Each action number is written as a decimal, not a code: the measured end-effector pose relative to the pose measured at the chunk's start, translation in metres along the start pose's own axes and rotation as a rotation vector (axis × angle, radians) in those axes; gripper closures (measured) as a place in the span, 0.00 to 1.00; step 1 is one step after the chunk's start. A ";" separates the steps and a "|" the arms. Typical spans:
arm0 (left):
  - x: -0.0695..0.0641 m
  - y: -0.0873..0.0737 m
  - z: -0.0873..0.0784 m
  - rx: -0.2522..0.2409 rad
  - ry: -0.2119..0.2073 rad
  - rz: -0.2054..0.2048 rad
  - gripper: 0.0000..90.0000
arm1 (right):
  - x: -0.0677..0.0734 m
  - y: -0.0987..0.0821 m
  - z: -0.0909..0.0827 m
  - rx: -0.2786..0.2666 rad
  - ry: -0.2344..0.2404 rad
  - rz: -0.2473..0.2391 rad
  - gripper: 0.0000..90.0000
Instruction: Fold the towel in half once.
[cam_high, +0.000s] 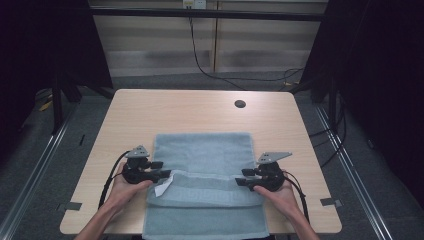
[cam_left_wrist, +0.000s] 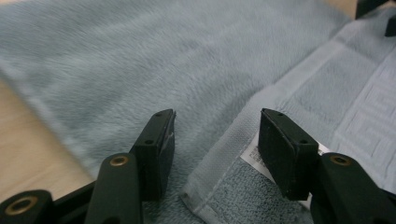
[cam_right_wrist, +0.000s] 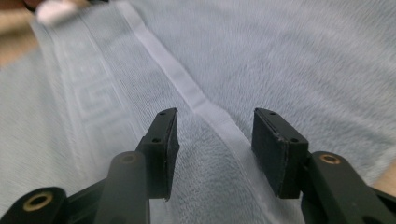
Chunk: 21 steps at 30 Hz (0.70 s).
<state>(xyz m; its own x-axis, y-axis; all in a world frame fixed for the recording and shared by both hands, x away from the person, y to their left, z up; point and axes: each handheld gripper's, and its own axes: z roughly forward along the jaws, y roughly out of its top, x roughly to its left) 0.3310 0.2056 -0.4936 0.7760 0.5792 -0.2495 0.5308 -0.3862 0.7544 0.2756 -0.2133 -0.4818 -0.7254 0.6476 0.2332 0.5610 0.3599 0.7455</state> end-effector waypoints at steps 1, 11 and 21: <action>-0.004 -0.002 0.006 0.032 0.005 0.029 0.51 | 0.001 -0.001 0.003 0.021 -0.010 -0.010 0.56; -0.014 -0.002 0.007 0.064 0.032 0.134 0.97 | 0.007 -0.007 0.018 0.078 -0.054 -0.040 0.74; -0.035 -0.005 -0.029 -0.045 -0.103 0.123 0.99 | 0.027 -0.001 -0.010 -0.017 -0.005 -0.069 0.91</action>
<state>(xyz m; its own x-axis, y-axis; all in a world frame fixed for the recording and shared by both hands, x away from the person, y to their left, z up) 0.2911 0.2081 -0.4713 0.8663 0.4521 -0.2123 0.4153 -0.4159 0.8090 0.2514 -0.2028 -0.4699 -0.7601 0.6249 0.1781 0.5030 0.3923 0.7701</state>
